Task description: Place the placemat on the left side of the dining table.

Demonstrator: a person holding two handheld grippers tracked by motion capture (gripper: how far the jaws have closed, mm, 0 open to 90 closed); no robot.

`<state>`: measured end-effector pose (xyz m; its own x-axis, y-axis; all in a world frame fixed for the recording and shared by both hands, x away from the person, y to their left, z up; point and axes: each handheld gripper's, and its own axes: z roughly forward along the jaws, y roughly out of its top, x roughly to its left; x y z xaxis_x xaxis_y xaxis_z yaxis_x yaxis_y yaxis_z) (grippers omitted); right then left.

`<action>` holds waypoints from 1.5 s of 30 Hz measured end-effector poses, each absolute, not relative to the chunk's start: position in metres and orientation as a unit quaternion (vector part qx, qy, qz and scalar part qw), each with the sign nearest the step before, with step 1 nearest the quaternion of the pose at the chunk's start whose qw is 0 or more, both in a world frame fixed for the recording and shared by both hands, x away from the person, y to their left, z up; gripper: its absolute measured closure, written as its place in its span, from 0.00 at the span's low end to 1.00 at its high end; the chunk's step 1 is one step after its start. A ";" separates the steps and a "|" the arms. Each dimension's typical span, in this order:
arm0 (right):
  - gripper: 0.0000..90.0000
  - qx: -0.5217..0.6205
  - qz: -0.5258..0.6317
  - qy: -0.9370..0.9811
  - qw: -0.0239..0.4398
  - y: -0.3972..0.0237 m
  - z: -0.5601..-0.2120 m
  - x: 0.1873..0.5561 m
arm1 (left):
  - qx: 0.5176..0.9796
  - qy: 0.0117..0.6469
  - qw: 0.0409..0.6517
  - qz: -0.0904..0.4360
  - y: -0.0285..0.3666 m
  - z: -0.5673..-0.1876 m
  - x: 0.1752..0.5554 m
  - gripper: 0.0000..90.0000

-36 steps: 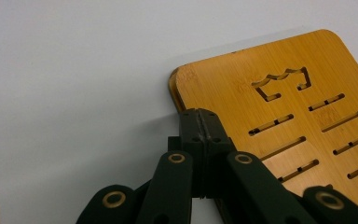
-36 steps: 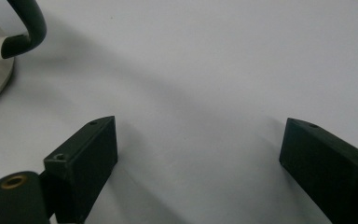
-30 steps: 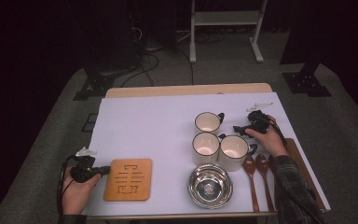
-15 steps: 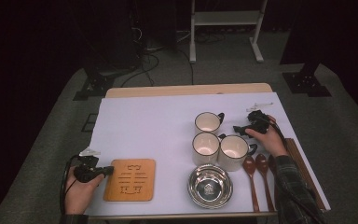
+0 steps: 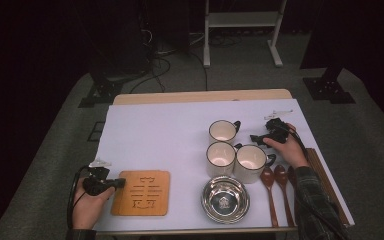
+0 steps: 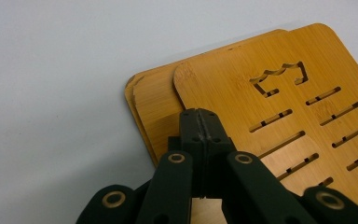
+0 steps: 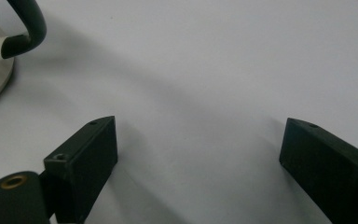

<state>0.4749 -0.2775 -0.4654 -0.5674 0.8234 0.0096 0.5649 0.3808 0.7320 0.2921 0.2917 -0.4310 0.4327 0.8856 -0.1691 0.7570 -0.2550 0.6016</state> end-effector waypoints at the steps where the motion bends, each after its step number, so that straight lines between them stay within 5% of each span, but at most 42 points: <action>1: 0.11 0.428 0.355 0.811 0.182 -0.278 -0.465 0.475 | 0.786 0.523 0.315 0.102 0.292 -0.431 0.292 1.00; 16: 0.11 0.427 0.356 0.811 0.182 -0.278 -0.465 0.475 | 0.776 0.532 0.311 0.134 0.303 -0.428 0.289 0.85; 45: 0.11 0.428 0.356 0.811 0.182 -0.278 -0.465 0.475 | 0.740 0.575 0.293 0.187 0.329 -0.442 0.294 0.26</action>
